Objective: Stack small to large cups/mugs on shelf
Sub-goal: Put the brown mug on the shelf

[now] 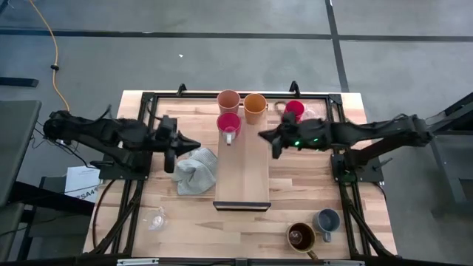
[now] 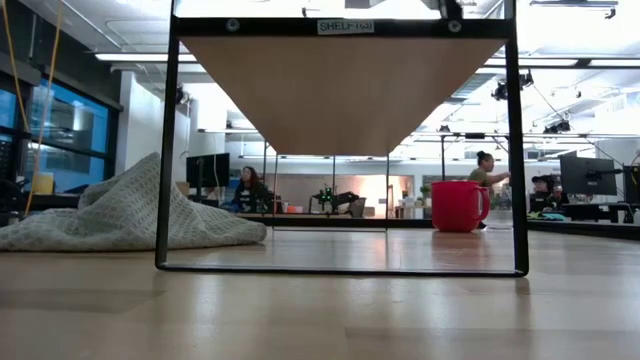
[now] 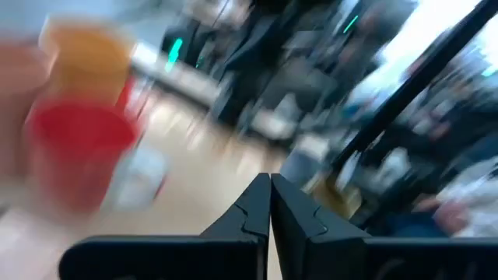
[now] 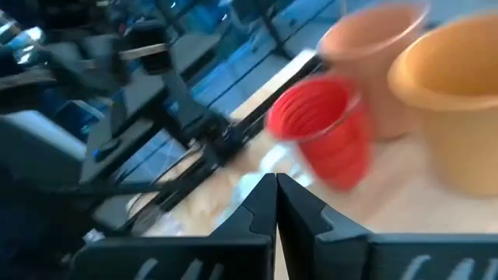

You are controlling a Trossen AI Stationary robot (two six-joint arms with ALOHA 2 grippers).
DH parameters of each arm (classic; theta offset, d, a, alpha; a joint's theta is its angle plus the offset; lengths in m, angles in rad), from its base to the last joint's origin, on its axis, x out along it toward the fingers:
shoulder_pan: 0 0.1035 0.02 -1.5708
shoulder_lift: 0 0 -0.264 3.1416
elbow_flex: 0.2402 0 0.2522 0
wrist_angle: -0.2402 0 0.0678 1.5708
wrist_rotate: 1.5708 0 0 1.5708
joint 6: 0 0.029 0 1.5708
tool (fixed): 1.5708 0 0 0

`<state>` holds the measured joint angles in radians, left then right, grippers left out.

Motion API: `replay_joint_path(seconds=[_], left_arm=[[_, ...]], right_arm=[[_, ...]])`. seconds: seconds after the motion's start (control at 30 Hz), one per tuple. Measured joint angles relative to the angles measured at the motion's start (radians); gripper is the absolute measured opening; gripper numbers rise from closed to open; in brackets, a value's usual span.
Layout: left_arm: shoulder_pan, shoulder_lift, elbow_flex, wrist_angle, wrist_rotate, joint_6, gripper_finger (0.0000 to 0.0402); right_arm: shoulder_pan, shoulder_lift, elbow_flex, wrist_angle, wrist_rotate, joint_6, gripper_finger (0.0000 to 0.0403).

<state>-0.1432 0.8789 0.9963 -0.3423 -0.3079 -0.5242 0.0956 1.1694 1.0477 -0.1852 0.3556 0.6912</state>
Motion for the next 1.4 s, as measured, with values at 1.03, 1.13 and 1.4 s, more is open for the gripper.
replay_joint_path(seconds=[1.03, 1.13, 1.4], left_arm=[[-0.001, -0.026, 0.067, 0.28, -0.101, 0.24, 0.0001], [-0.001, -0.027, 0.067, 0.249, -0.097, 0.236, 0.0001], [-0.001, -0.026, 0.067, 0.125, -0.094, 0.213, 0.0001]], right_arm=[[-0.031, -0.342, 0.0, -0.098, -0.032, -0.281, 0.0202], [-0.031, -0.334, 0.0, -0.096, -0.031, -0.278, 0.0202], [0.067, -0.263, 0.0, -0.184, -0.237, 0.185, 0.0202]])
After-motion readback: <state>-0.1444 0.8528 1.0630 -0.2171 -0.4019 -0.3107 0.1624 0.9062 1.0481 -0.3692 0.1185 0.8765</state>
